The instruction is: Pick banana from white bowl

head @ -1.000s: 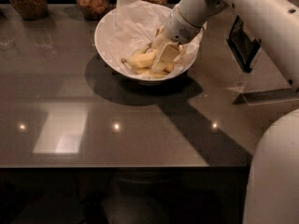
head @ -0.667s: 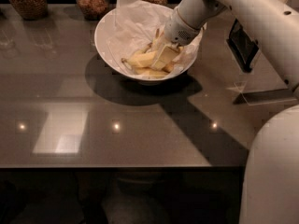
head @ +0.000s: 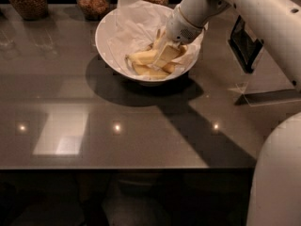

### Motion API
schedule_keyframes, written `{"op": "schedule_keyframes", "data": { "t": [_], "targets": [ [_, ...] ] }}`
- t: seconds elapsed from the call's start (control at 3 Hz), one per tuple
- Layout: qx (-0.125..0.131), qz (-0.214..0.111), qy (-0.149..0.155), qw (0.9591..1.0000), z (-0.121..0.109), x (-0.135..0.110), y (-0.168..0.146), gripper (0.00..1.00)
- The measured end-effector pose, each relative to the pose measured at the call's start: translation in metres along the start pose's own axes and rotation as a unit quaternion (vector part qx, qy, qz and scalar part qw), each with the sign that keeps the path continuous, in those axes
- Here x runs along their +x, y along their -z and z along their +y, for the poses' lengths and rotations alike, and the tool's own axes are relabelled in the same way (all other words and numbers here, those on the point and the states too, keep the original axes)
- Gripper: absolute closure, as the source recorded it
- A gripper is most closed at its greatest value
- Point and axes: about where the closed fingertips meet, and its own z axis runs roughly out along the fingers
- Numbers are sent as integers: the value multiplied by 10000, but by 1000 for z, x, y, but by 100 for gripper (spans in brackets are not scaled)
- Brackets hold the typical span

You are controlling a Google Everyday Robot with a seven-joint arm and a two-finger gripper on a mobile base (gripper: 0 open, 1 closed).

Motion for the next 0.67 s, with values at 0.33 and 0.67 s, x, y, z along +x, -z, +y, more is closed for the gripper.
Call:
{"op": "schedule_keyframes", "data": {
  "t": [0.33,0.67],
  "targets": [
    [134,-7,137,9998,6,-10,19,100],
    [296,-141,312,9990,20,-19,46,100]
  ]
}}
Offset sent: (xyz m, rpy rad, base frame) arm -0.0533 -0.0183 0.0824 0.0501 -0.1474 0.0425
